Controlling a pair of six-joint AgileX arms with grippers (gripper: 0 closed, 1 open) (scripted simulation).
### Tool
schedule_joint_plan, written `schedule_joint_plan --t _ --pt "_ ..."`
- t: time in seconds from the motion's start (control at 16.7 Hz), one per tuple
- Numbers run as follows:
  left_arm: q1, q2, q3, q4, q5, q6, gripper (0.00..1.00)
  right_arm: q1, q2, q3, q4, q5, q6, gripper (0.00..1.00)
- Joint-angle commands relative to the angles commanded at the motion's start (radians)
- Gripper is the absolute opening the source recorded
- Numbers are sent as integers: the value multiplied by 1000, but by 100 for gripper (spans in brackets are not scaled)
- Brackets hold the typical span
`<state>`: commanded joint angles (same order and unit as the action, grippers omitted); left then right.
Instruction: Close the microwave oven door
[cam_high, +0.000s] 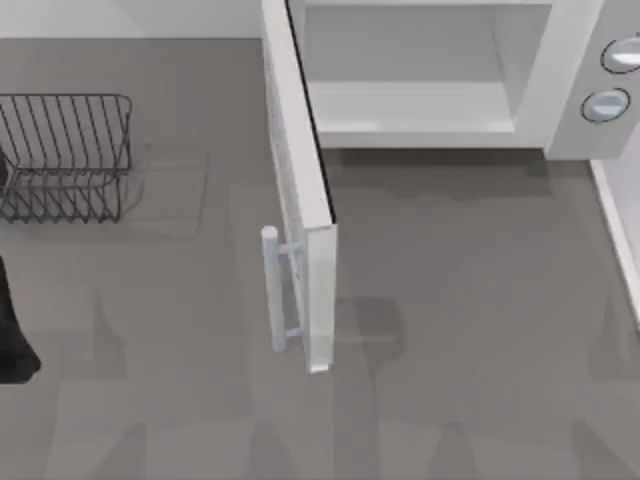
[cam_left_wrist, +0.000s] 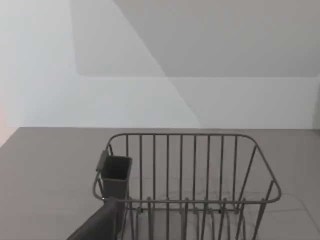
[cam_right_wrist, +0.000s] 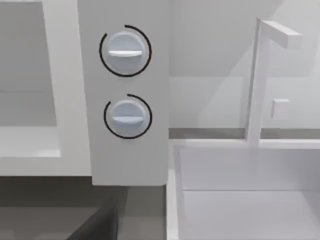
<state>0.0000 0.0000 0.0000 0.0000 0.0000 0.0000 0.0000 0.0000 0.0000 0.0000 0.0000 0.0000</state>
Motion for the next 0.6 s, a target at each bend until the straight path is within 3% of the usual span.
schedule_joint_plan --t 0.3,0.6 --pt "-17 52 46 -47 16 29 100 0 0 0 0 0 0 100" --pt "-78 294 273 -258 77 162 100 0 0 0 0 0 0 100"
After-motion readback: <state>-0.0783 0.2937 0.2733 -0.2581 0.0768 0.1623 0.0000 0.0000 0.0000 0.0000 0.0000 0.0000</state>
